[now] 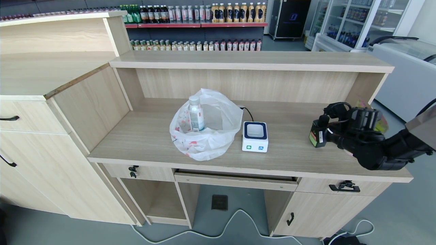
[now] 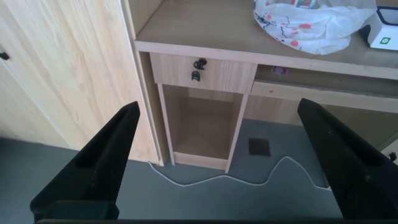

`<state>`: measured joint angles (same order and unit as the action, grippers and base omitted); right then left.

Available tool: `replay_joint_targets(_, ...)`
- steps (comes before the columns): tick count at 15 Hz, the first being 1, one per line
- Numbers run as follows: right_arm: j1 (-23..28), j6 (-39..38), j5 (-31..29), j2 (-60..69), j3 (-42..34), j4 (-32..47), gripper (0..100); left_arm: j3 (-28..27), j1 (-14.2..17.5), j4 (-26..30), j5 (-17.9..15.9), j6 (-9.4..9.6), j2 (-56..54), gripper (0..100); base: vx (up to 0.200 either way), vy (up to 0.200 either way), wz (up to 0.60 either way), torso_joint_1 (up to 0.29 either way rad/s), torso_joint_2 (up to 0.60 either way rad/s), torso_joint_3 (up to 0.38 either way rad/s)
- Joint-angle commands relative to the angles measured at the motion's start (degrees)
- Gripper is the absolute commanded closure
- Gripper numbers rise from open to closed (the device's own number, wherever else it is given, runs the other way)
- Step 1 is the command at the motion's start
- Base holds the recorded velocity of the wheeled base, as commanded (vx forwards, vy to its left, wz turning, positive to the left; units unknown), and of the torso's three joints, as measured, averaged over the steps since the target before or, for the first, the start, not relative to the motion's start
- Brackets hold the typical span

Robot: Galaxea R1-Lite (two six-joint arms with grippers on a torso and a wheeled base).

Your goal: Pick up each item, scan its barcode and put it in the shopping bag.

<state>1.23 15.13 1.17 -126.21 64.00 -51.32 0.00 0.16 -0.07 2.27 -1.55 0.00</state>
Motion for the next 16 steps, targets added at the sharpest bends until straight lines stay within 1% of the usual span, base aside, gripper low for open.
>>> replay_joint_targets(1,-0.09,0.34,0.06,2.63,-2.57,-1.06,100,0.00,-0.07,-0.01,0.02,-0.03,0.00,0,0.000,0.000,0.00,0.000,0.00,0.000)
replay_joint_targets(4,-1.32,3.42,0.06,7.73,-4.76,-1.24,100,0.00,0.02,-0.01,0.02,-0.03,0.00,0,0.000,0.000,0.00,0.000,0.00,0.000)
replay_joint_targets(6,-5.54,4.91,0.06,15.20,-6.17,-1.24,100,0.00,0.02,-0.01,0.02,-0.03,0.00,0,0.000,0.000,0.00,0.000,0.00,0.000)
replay_joint_targets(7,-6.59,5.44,0.06,16.79,-6.70,-1.32,100,0.00,-0.07,-0.01,0.02,-0.03,0.00,0,0.000,0.000,0.00,0.000,0.00,0.000)
replay_joint_targets(8,-10.28,10.01,0.06,22.23,-8.63,-1.15,100,0.00,0.02,-0.01,0.02,-0.03,0.00,0,0.000,0.000,0.00,0.000,0.00,0.000)
replay_joint_targets(10,-14.68,20.56,0.15,28.74,-11.88,-0.97,100,0.00,0.02,-0.01,0.02,-0.03,0.00,0,0.000,0.000,0.00,0.000,0.00,0.000)
replay_joint_targets(12,-18.90,30.93,0.32,33.13,-13.38,-3.08,100,0.00,0.02,-0.01,0.02,-0.03,0.00,0,0.000,0.000,0.00,0.000,0.00,0.000)
replay_joint_targets(13,-20.57,37.87,0.59,34.98,-14.43,-5.37,100,0.00,0.02,-0.01,0.02,-0.03,0.00,0,0.000,0.000,0.00,0.000,0.00,0.000)
replay_joint_targets(14,-21.18,44.90,1.91,37.00,-16.45,-8.79,100,0.00,0.02,-0.01,0.02,-0.03,0.00,0,0.000,0.000,0.00,0.000,0.00,0.000)
replay_joint_targets(15,-21.27,52.90,4.72,39.02,-19.62,-14.60,100,0.00,0.02,-0.01,0.02,-0.03,0.00,0,0.000,0.000,0.00,0.000,0.00,0.000)
replay_joint_targets(16,-21.18,59.67,9.64,40.78,-24.36,-21.10,100,0.00,0.02,-0.01,0.02,-0.03,0.00,0,0.000,0.000,0.00,0.000,0.00,0.000)
